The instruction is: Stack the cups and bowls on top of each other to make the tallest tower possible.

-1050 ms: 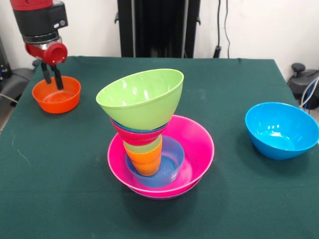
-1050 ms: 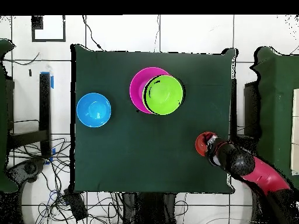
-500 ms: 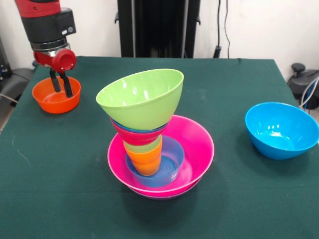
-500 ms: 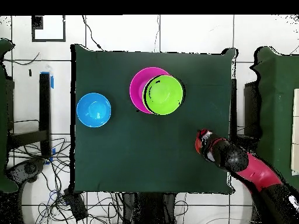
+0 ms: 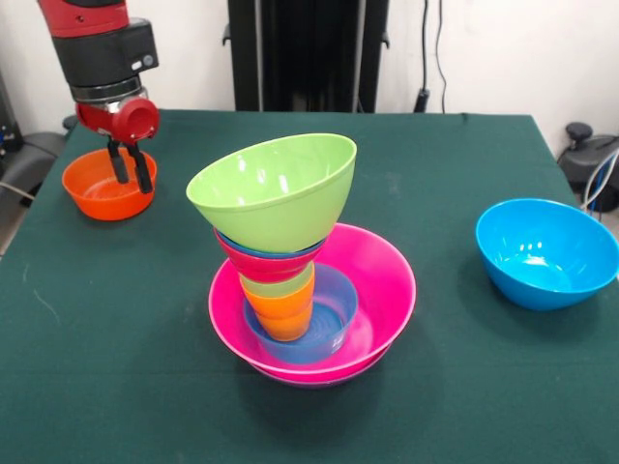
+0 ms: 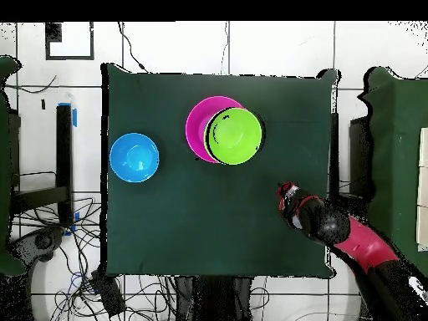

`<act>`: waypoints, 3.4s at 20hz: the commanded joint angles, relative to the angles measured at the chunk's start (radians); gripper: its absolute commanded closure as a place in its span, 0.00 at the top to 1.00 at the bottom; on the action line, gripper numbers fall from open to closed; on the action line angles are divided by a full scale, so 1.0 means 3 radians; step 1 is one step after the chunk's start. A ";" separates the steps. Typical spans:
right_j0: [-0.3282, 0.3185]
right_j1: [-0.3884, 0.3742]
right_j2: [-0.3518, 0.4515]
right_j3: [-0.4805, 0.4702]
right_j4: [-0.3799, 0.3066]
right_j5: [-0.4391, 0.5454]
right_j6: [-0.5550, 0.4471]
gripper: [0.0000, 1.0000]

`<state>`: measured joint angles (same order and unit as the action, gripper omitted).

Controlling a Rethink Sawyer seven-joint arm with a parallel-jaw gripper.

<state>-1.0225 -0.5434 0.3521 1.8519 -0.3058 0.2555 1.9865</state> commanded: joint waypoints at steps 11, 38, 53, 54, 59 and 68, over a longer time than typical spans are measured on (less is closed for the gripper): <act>0.0155 0.0345 0.0119 -0.0026 0.0020 -0.0146 0.0252 1.00; 0.0055 -0.0218 -0.0050 0.0109 -0.0017 0.0241 0.0095 1.00; -0.0023 -0.0035 -0.0005 0.0069 -0.0056 0.0163 0.0077 1.00; -0.0023 -0.0003 0.0003 0.0066 -0.0055 0.0148 0.0081 1.00; -0.0015 0.0135 0.0025 0.0096 -0.0036 0.0057 0.0142 1.00; 0.0068 0.0127 -0.0061 0.0277 0.0049 -0.0100 0.0391 1.00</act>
<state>-1.0497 -0.5511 0.3361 1.8609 -0.3015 0.2472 1.9865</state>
